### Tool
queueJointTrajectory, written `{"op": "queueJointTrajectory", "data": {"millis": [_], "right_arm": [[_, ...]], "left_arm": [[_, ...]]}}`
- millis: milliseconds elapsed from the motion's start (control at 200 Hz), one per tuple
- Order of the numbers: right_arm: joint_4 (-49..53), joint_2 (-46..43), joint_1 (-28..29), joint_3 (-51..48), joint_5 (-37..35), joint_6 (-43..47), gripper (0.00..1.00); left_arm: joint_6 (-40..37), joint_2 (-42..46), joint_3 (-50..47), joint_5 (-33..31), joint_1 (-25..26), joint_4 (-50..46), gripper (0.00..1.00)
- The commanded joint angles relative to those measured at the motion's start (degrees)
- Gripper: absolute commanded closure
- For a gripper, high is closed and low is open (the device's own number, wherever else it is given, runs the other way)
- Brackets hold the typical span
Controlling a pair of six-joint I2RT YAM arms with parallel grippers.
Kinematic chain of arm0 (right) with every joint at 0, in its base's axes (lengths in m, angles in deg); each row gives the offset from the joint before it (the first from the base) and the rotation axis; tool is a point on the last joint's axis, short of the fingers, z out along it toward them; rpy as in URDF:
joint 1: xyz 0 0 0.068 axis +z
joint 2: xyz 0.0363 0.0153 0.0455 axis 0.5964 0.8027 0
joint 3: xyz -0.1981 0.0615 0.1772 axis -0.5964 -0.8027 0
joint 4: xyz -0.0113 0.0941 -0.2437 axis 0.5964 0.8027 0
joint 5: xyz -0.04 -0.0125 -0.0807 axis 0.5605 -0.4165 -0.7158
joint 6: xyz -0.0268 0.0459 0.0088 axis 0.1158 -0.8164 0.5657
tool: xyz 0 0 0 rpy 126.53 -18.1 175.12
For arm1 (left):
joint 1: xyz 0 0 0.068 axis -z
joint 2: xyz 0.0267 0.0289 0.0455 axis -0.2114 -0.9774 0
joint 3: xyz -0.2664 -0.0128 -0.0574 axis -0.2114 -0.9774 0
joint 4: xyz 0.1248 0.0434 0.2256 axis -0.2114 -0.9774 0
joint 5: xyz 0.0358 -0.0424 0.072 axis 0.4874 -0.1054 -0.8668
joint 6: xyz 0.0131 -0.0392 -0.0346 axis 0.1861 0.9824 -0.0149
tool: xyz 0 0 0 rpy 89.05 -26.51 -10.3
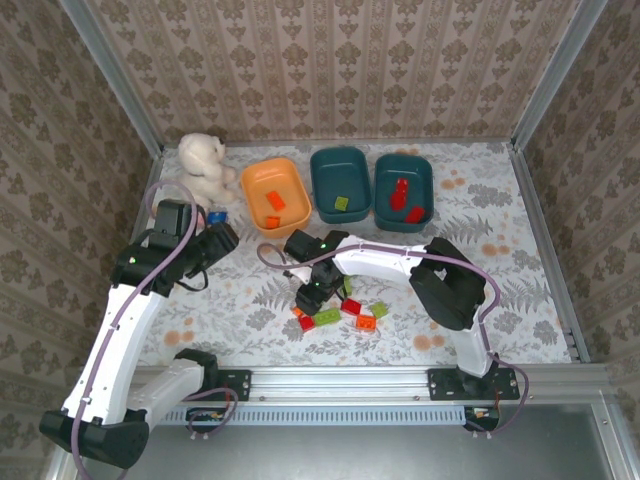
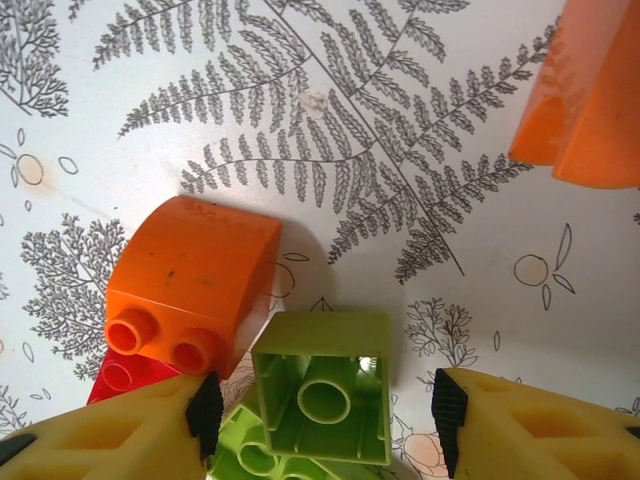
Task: Sort the legos into containers by color
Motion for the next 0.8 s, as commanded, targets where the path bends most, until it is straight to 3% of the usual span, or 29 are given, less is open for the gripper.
{"op": "queueJointTrajectory", "data": {"millis": [0, 420, 795], "right_arm": [[1.41, -1.43, 0.41, -0.72, -2.4, -0.28, 0.35], [0.72, -8.21, 0.99, -4.38, -1.35, -3.09, 0.32], [-0.61, -3.8, 1.9, -4.46, -2.66, -2.84, 0.31]], "left_arm": [[1.16, 0.08, -0.05, 0.14, -0.56, 0.15, 0.24], [0.72, -0.02, -0.76, 0.63, -0.44, 0.73, 0.24], [1.42, 2.27, -1.21, -0.37, -0.29, 0.98, 0.23]]}}
